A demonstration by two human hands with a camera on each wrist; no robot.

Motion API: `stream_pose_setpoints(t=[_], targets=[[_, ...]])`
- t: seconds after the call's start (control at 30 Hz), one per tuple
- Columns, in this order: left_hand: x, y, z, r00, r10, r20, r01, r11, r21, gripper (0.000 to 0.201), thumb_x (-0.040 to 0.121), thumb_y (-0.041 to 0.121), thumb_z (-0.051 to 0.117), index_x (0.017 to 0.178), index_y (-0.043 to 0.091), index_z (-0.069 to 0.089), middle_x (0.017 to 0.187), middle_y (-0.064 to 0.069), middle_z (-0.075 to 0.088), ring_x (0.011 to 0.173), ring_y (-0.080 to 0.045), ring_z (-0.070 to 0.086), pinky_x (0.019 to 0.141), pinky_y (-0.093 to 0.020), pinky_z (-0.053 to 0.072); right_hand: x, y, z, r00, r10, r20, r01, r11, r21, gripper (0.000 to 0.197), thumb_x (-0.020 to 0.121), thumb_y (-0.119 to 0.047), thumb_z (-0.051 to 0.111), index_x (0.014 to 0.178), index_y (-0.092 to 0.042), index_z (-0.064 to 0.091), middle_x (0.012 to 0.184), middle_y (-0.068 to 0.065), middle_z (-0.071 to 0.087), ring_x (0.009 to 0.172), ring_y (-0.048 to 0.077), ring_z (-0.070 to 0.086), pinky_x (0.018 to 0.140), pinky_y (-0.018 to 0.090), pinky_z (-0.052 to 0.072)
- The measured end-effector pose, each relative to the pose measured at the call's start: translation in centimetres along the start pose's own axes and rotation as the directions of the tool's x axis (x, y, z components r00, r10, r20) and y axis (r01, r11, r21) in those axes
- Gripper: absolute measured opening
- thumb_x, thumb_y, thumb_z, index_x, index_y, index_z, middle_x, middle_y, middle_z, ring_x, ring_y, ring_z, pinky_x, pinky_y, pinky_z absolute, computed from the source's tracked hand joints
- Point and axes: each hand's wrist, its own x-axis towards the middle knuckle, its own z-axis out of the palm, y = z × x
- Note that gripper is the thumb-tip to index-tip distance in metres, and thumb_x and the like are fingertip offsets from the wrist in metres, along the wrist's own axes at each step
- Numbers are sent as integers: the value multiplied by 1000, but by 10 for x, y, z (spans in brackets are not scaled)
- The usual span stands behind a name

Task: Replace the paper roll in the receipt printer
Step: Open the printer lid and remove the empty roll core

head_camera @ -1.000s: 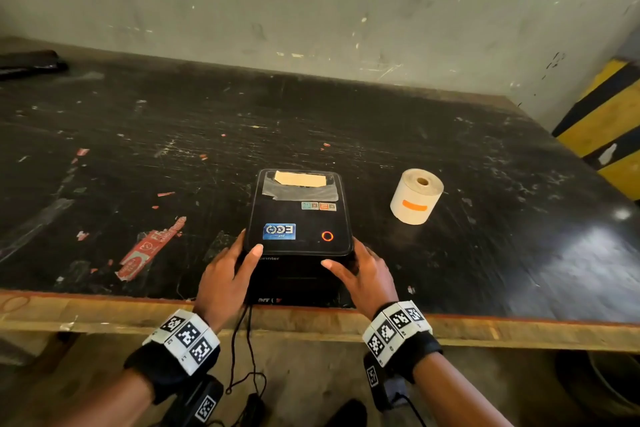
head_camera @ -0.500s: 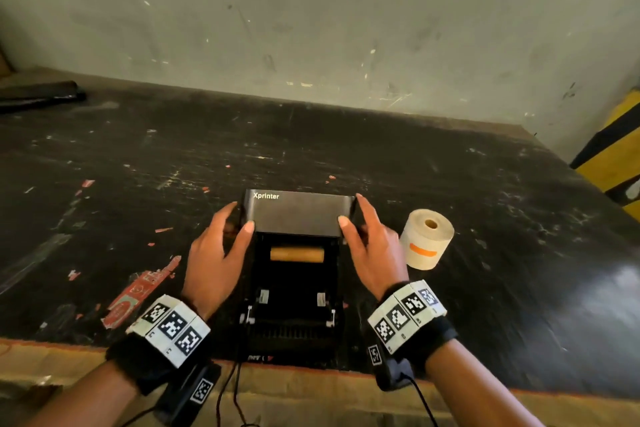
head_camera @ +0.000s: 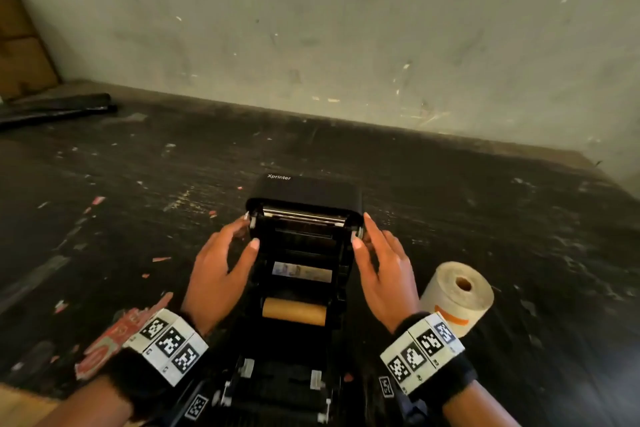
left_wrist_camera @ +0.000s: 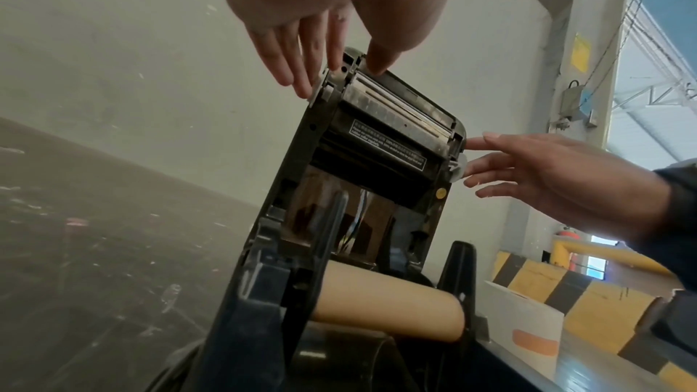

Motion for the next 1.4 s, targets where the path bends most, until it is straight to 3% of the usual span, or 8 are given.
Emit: stream_pose_setpoints(t=[0.2,0.27,0.37,0.5,0.77,1.0,1.2,1.4], targets=[[-23,-25,3,978,-19,208,4,997,71,46,83,36,60,125,19,54,119,2,59,116,-16,54,99,-24,39,-15,15,9,999,-4,36,1,996,87,48,94,-35,43,138,-37,25,136,-11,44,127,1,36,104,25,35],[-28,-42,4,931,-13,365,-43,989,145,64,76,59,48,124,18,56,119,5,57,118,-12,49,100,-15,31,-25,20,15,999,20,39,-22,999,46,48,92,-40,42,137,-36,24,141,-14,34,132,-2,25,108,24,27],[-30,-69,6,842,28,539,-187,952,242,82,73,80,25,118,22,62,132,0,53,124,-11,39,108,-28,32,-46,27,31,991,70,117,-67,997,-31,57,89,-59,33,139,-30,32,148,-12,30,137,4,23,111,28,25],[-23,-78,7,833,83,547,-279,917,286,68,76,77,27,101,30,69,124,-3,55,118,-15,39,98,-41,42,-68,29,52,960,85,267,-51,990,-133,64,85,-62,34,129,-21,54,136,-4,51,129,9,35,111,39,32],[-21,-72,9,843,146,518,-237,965,113,67,75,74,34,81,21,74,116,11,53,110,-1,38,95,-23,34,-70,2,56,943,232,238,-252,966,53,46,89,-21,60,133,-20,50,133,-4,50,127,7,39,112,31,32],[-16,-12,-12,927,149,345,-111,986,-127,33,76,34,63,102,15,71,113,25,57,106,18,51,91,5,29,-64,-21,23,968,214,133,-249,895,369,48,87,-4,61,132,-17,52,131,-11,54,122,2,51,105,18,40],[-36,39,3,861,91,501,46,966,-256,34,72,21,73,98,41,62,92,52,55,101,24,50,83,8,32,-92,-3,-31,969,249,9,-233,895,381,39,84,-13,65,122,-19,61,112,-15,67,105,2,62,92,18,49],[-68,93,65,800,82,594,98,960,-264,23,75,30,71,98,31,72,92,22,73,91,5,65,81,-15,52,-133,48,-93,937,351,7,-323,853,410,41,79,-29,64,119,-25,64,98,-4,74,91,10,67,84,26,54]])
